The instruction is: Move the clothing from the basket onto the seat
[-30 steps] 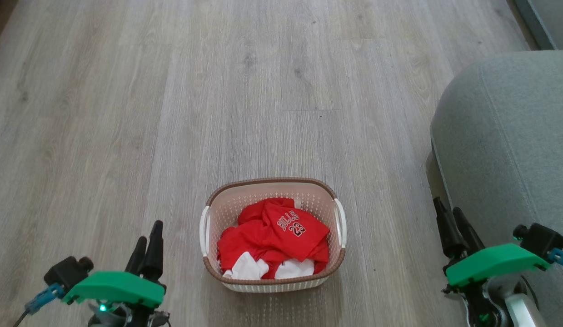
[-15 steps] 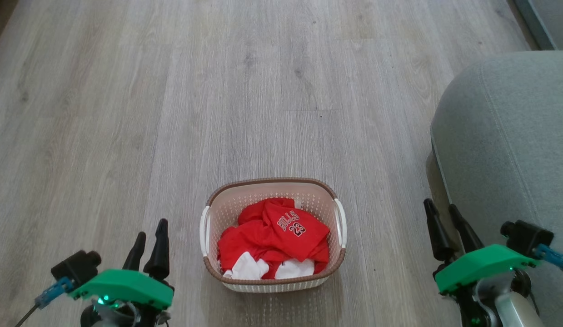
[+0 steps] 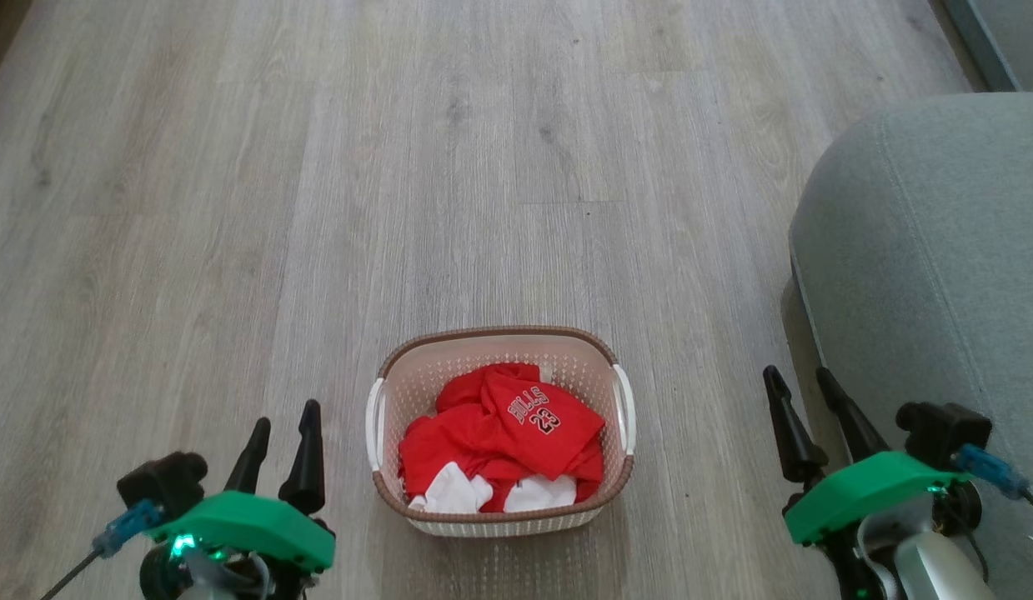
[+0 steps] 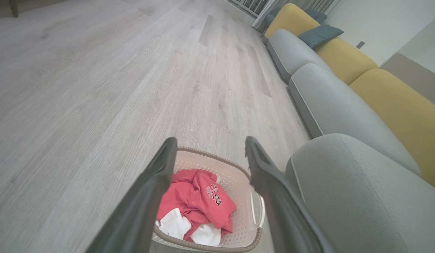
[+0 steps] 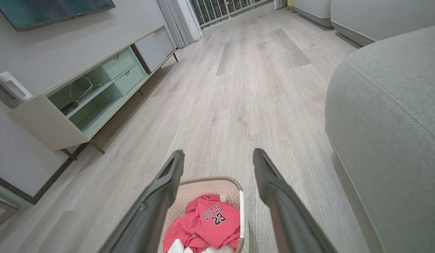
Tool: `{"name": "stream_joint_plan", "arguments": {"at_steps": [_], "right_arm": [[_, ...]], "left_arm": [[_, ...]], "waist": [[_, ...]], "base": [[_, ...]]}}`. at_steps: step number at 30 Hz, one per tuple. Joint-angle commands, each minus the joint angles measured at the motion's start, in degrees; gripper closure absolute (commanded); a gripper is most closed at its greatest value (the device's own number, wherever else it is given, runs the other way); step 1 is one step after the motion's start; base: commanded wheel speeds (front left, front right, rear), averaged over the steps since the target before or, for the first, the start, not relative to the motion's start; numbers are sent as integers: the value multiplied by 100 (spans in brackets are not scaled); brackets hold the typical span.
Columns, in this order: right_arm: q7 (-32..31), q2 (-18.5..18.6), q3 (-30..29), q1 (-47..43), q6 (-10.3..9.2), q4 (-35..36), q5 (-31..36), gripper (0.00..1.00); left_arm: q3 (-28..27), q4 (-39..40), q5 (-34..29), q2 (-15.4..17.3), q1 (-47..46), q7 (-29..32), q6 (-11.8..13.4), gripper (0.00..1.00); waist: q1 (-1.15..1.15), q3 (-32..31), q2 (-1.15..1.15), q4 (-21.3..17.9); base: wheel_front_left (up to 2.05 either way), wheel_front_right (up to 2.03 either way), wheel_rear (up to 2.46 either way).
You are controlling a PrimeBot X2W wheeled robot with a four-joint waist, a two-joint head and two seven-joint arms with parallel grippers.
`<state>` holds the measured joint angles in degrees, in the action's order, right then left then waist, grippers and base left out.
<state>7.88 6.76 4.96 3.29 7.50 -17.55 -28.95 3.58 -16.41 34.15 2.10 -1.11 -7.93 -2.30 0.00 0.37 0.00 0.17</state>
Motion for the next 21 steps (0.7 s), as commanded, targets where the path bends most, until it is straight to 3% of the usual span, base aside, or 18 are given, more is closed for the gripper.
{"name": "stream_joint_plan", "arguments": {"at_steps": [1, 21], "right_arm": [[103, 106, 125, 323, -1, 187, 219, 0], [423, 169, 287, 346, -1, 193, 1541, 0]], "left_arm": [[-99, 214, -230, 58, -323, -102, 30, 0], [-53, 220, -1563, 68, -365, -421, 82, 0]], "waist": [[0, 2, 0, 0], [0, 9, 0, -7]], "base": [[0, 0, 0], [0, 0, 0]]}}
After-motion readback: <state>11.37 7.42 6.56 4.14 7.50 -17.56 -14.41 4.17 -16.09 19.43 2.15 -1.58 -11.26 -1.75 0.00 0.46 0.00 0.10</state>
